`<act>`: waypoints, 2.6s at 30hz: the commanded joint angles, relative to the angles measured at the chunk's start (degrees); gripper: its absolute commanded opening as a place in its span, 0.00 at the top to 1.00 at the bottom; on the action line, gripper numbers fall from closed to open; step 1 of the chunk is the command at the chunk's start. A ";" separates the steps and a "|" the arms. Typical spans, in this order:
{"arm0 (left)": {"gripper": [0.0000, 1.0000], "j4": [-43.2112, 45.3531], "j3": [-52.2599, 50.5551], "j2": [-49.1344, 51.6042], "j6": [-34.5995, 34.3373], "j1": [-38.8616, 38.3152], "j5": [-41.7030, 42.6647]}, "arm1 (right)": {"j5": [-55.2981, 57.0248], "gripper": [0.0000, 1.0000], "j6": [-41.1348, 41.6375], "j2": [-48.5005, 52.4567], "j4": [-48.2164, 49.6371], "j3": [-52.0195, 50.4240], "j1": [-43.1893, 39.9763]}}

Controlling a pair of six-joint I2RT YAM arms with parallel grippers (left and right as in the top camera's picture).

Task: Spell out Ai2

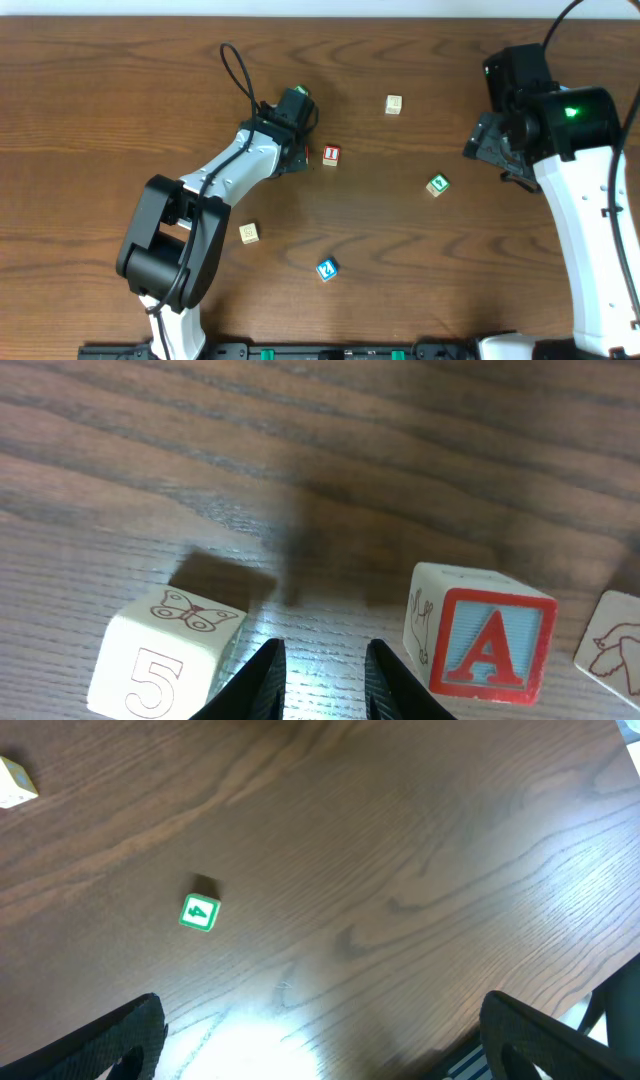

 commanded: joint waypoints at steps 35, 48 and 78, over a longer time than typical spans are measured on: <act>0.73 7.26 -0.68 -0.50 -0.15 -1.53 0.59 | 1.22 0.01 -0.66 -0.61 -0.26 0.04 -0.50; 0.70 8.37 -0.68 -0.50 -0.33 -1.53 0.48 | 1.22 0.01 -0.66 -0.61 -0.26 0.04 -0.50; 0.53 8.11 -0.68 -0.50 -0.31 -1.53 2.14 | 1.22 0.01 -0.66 -0.61 -0.24 0.04 -0.50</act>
